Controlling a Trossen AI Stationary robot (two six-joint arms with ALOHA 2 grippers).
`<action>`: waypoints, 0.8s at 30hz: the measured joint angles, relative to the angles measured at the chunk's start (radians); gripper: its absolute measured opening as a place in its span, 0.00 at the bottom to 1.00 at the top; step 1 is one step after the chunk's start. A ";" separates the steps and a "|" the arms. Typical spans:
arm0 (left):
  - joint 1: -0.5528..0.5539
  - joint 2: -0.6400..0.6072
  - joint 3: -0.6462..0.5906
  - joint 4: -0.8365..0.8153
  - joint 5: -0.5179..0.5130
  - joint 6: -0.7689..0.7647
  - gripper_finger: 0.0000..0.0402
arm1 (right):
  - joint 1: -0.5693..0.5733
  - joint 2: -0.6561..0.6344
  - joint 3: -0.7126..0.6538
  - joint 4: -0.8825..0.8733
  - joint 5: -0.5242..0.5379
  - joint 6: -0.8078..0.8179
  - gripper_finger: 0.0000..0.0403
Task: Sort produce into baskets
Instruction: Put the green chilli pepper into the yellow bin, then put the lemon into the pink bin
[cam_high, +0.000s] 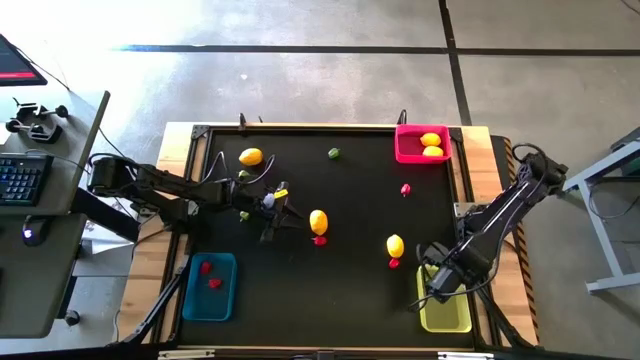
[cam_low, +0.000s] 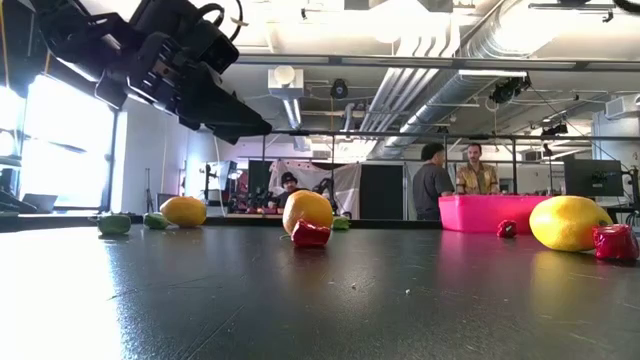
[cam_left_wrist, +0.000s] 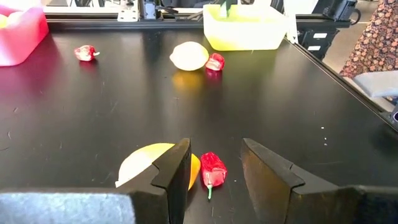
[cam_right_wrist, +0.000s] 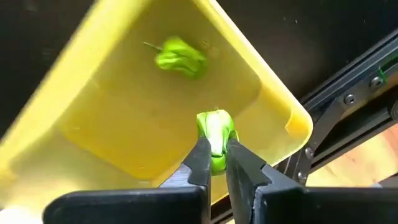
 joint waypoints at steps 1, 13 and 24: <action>0.000 0.000 0.000 0.003 0.000 0.000 0.33 | 0.000 0.000 -0.014 0.007 -0.003 -0.001 0.04; 0.000 0.000 0.000 0.002 0.000 0.011 0.33 | -0.001 0.000 -0.141 0.097 -0.064 0.049 0.17; 0.000 0.000 0.000 0.001 0.000 0.011 0.33 | -0.001 0.000 -0.141 0.088 -0.056 0.041 0.39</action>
